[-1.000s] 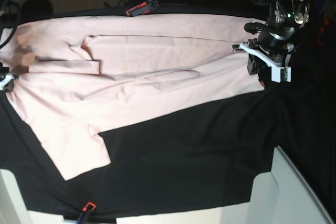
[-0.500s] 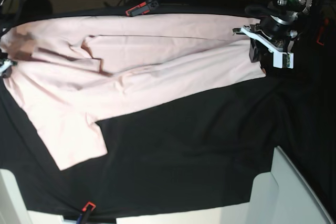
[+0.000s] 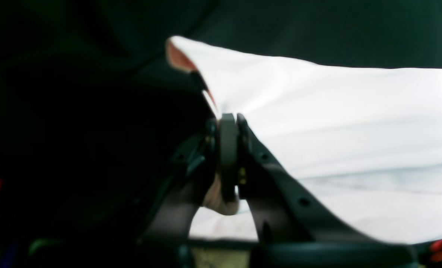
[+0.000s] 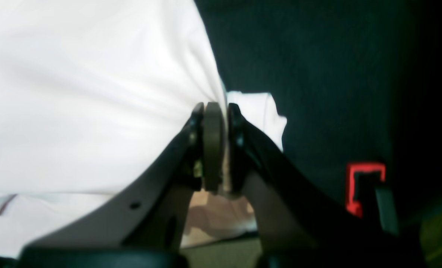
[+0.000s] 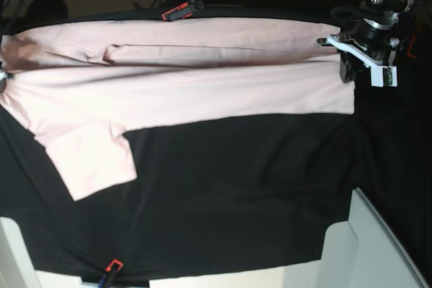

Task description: Fold the T-shirt properly

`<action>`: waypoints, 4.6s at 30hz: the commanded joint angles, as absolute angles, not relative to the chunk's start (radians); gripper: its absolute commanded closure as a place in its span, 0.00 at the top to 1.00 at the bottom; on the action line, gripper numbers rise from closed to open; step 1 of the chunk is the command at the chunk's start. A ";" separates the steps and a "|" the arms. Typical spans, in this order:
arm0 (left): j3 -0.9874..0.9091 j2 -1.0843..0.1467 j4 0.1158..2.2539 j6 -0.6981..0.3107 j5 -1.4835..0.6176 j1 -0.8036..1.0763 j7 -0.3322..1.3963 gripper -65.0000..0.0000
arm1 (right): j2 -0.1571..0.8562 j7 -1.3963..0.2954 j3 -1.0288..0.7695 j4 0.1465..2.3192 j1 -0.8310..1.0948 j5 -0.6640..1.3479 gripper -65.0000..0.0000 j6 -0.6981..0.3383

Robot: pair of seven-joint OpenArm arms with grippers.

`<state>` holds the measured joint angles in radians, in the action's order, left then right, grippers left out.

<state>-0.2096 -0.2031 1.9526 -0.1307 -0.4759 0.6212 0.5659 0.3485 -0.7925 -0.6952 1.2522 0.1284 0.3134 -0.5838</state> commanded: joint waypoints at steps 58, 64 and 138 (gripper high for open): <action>-0.377 -0.220 1.926 -0.127 -0.476 0.503 0.730 0.37 | 0.394 -0.357 0.021 0.191 -0.736 0.314 0.83 -0.575; -0.378 -0.220 1.929 -0.127 -0.476 0.515 0.727 0.37 | 0.398 -0.263 0.030 0.147 -0.668 0.314 0.83 -0.453; -0.366 -0.154 1.368 -0.131 -0.476 0.114 0.835 0.00 | 0.348 -0.305 0.031 0.147 -0.622 0.311 0.00 -0.449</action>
<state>-0.3637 -0.1421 1.3537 -0.1299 -0.4717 0.1249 0.8478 0.3462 -0.2565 0.0288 0.1459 -0.6121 0.3260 -0.4358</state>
